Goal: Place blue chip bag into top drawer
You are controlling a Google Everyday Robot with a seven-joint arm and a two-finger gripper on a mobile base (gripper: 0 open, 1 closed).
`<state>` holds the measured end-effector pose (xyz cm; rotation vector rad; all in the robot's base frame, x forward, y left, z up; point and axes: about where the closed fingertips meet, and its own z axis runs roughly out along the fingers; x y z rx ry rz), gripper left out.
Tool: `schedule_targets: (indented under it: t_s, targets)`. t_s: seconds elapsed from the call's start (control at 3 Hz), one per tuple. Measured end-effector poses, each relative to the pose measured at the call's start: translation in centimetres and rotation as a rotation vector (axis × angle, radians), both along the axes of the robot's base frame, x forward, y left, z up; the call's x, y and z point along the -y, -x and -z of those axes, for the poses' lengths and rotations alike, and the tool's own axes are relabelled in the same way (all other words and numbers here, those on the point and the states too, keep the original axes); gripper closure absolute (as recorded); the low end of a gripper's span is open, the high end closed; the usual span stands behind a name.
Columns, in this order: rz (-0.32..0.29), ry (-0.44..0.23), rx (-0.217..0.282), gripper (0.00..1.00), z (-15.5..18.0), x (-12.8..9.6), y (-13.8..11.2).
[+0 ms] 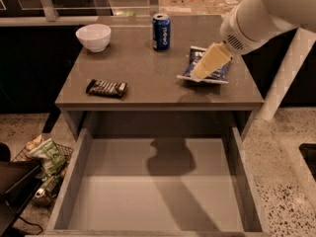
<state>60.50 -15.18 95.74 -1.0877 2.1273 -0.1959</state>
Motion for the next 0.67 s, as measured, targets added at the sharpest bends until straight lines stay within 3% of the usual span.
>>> schedule_targets:
  t_s: [0.33,0.67]
  targets:
    - [0.0,-0.027,0.056,0.0,-1.07,-0.61,-0.91]
    - [0.0,-0.026,0.055,0.0,-1.06,-0.6,-0.88]
